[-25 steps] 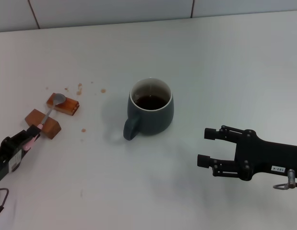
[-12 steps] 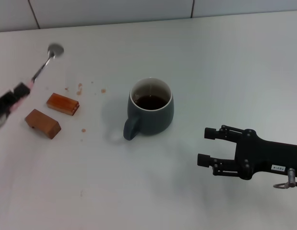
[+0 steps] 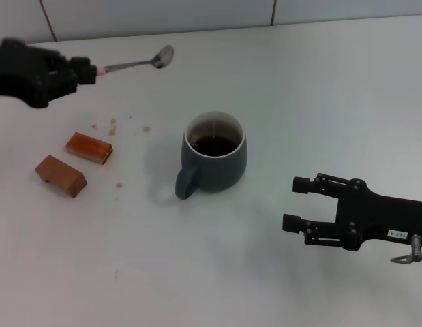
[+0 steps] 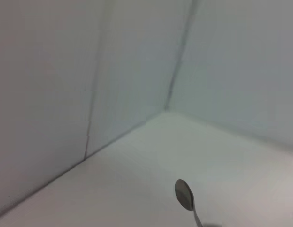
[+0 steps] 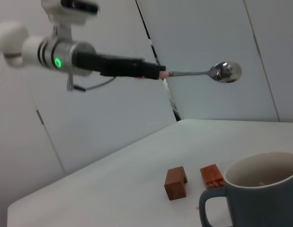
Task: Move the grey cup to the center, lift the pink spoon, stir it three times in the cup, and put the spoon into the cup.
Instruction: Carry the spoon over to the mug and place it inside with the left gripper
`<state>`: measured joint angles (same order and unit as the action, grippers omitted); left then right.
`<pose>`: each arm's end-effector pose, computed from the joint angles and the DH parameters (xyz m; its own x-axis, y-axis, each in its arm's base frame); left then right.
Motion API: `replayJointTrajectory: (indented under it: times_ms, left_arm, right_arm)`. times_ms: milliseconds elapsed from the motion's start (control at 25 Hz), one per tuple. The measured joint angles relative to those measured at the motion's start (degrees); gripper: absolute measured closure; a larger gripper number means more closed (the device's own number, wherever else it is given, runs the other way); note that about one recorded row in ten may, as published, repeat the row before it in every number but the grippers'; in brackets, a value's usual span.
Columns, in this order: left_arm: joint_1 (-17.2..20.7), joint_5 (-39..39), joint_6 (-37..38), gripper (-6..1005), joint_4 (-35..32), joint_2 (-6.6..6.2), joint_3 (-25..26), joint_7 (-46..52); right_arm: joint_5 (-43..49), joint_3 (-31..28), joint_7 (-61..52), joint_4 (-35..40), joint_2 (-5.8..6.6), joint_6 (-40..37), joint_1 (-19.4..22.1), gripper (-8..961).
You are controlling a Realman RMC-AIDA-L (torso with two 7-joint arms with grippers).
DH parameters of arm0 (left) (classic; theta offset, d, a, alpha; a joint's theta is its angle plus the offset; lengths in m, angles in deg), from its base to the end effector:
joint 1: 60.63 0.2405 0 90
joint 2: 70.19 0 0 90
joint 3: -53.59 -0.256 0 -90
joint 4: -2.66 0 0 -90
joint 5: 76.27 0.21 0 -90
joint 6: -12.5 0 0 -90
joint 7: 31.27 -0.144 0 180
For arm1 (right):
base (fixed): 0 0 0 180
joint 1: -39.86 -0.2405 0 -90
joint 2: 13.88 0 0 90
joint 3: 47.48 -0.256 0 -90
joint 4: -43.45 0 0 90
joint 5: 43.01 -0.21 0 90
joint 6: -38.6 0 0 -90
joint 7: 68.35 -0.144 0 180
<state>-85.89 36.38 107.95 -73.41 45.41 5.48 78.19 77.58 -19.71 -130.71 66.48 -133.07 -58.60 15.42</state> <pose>-0.2048 0.3402 0.1042 0.8700 0.3141 0.3801 0.4342 -0.8533 -0.2886 0.2976 0.2590 -0.0281 0.7027 -0.3511 -0.6188 -0.4782 -0.8771 -0.0454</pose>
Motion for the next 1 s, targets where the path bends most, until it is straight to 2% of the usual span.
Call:
replayJointTrajectory:
  times_ms: [80, 120, 160, 320, 520, 720, 1000]
  left_arm:
    - [-2.8, 4.0, 2.2, 868, -4.3, 0.62, 0.0, -0.1]
    - [-5.8, 7.6, 5.1, 868, -7.7, 1.17, -0.2, -0.2]
    - [-5.8, 7.6, 5.1, 868, -7.7, 1.17, -0.2, -0.2]
    - [-10.9, 13.9, 10.2, 868, -12.3, 2.58, -1.6, -0.2]
    - [-12.3, 16.2, 10.9, 867, -17.0, 2.79, -10.5, 1.5]
    - [-14.4, 20.9, 9.7, 867, -18.1, 3.14, -16.7, 2.7]
    - [-15.8, 25.8, 7.5, 867, -18.0, 3.28, -21.2, 2.9]
  right_arm:
    - [0.0, 0.0, -0.1, 0.1, 0.00, 0.0, 0.1, 124]
    - [0.0, -0.1, -0.2, 0.3, -0.02, 0.0, 0.3, 124]
    - [-0.1, -0.1, -0.2, 0.3, -0.03, 0.0, 0.4, 124]
    - [-0.1, -0.3, -0.3, 0.3, -0.02, 0.0, 0.6, 124]
    - [-0.1, -0.4, -0.3, 0.3, 0.03, 0.0, 0.8, 124]
    - [0.0, -0.4, -0.3, 0.3, 0.03, 0.1, 0.8, 124]
    - [0.2, -0.1, -0.3, 0.3, 0.01, 0.3, 0.9, 123]
